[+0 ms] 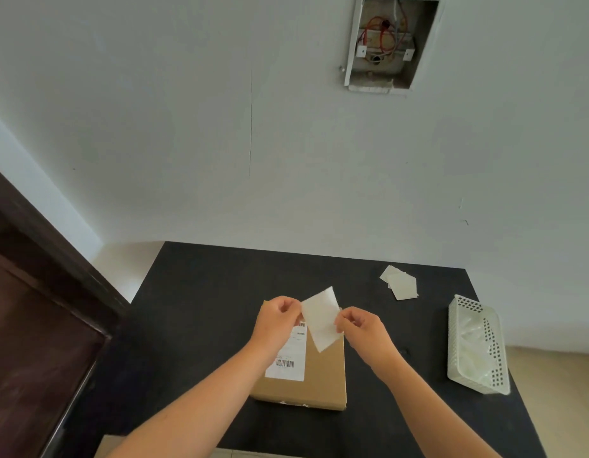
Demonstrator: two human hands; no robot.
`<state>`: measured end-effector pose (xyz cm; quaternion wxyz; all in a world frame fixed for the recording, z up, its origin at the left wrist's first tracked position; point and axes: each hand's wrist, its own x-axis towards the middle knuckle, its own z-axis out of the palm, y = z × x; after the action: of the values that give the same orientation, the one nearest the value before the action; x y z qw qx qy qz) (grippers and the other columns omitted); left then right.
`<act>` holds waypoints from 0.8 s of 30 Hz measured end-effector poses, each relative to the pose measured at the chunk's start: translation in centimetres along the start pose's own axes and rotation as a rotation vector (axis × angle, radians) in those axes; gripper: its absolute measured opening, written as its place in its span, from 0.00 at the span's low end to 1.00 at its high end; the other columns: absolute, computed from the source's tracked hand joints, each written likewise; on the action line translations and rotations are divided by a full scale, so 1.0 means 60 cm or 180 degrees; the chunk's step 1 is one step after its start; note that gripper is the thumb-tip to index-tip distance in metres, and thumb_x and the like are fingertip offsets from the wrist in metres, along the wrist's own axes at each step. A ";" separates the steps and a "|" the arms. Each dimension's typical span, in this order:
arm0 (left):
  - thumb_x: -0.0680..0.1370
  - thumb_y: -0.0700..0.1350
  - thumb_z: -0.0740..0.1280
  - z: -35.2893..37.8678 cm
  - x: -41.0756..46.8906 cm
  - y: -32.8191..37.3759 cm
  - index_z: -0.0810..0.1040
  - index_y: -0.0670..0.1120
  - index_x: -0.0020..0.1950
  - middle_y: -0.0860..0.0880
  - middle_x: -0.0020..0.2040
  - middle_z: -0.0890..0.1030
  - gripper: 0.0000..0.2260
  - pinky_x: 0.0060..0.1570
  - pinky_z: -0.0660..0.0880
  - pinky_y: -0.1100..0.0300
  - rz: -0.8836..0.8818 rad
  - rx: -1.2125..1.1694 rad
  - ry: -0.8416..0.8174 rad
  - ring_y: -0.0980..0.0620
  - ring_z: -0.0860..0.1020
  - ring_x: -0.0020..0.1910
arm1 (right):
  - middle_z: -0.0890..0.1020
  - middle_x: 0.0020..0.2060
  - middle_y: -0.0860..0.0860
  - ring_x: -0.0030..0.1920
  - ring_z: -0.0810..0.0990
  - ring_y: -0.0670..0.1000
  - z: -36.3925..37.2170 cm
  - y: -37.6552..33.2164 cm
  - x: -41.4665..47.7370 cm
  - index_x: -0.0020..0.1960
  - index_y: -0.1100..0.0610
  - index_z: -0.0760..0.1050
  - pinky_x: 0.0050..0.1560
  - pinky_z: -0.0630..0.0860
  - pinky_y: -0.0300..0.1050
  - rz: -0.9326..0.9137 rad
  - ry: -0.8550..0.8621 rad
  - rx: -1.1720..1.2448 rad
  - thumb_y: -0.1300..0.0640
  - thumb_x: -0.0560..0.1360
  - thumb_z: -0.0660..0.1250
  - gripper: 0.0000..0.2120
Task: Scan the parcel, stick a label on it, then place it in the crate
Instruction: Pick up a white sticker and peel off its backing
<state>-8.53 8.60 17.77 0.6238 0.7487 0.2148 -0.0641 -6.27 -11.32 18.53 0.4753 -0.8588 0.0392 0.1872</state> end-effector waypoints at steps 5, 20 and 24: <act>0.80 0.43 0.68 -0.036 0.056 -0.018 0.85 0.44 0.47 0.45 0.46 0.88 0.07 0.44 0.81 0.54 -0.0485 -0.0401 0.0303 0.47 0.85 0.47 | 0.83 0.36 0.50 0.36 0.78 0.48 -0.051 0.058 0.021 0.41 0.51 0.82 0.39 0.76 0.44 0.0432 0.0208 0.0099 0.54 0.78 0.68 0.08; 0.84 0.49 0.65 0.196 0.121 0.017 0.78 0.55 0.53 0.59 0.51 0.79 0.03 0.40 0.73 0.73 0.1182 0.2267 -0.0772 0.60 0.79 0.45 | 0.80 0.35 0.51 0.37 0.79 0.52 -0.360 0.333 0.049 0.38 0.54 0.73 0.39 0.78 0.49 0.1253 0.0857 -0.1388 0.56 0.82 0.61 0.13; 0.84 0.50 0.66 0.289 0.126 0.024 0.77 0.57 0.52 0.58 0.54 0.77 0.03 0.41 0.73 0.76 0.1234 0.2457 -0.0848 0.59 0.79 0.47 | 0.80 0.37 0.52 0.38 0.79 0.54 -0.419 0.386 0.089 0.40 0.56 0.74 0.45 0.81 0.53 0.1326 0.0601 -0.1495 0.57 0.82 0.60 0.13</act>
<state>1.85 -6.42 12.63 0.3217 0.9382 -0.0512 -0.1173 0.12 -44.25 10.07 0.2100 -0.9320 0.2137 0.2039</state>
